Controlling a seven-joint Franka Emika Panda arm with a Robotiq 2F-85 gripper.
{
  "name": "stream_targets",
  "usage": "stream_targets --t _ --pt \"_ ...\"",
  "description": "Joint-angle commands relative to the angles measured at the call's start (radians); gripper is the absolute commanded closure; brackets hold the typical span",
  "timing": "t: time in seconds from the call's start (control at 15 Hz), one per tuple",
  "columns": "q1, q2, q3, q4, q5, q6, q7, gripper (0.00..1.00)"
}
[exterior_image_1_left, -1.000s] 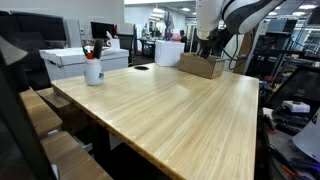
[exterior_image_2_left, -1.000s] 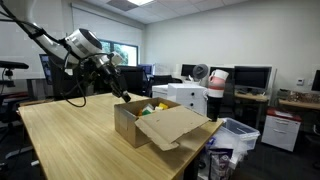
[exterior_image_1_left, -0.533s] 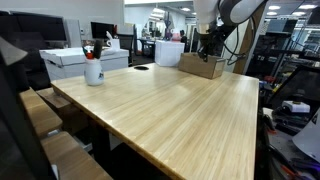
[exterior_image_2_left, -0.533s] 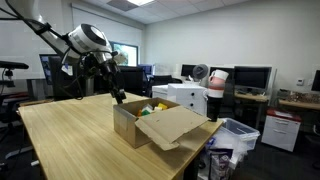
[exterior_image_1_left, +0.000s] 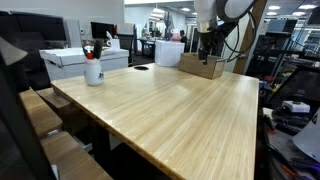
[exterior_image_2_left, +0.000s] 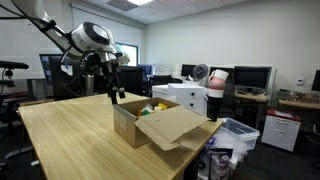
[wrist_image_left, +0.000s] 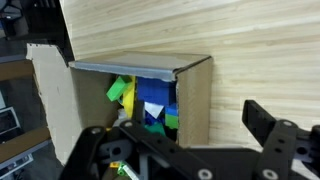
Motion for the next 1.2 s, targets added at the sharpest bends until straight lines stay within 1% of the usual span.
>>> stream_targets --t 0.0,0.4,0.47,0.73,0.87,0.93,1.0,1.13 --pt "-0.011 0.016 -0.003 0.008 0.037 -0.001 -0.075 0.0" --pt "-0.008 0.027 -0.006 0.011 0.068 -0.014 -0.119 0.0" --pt "-0.006 0.023 -0.002 0.002 0.032 -0.003 -0.062 0.0" --pt "-0.005 0.025 -0.002 0.002 0.037 -0.003 -0.069 0.0" --pt "-0.014 0.043 -0.012 -0.004 0.041 0.03 -0.088 0.0" --pt "-0.019 0.055 -0.019 -0.008 0.067 0.072 -0.101 0.0" --pt "-0.021 0.078 -0.024 0.002 0.1 0.078 -0.122 0.0" --pt "-0.022 0.098 -0.032 0.002 0.128 0.1 -0.131 0.0"
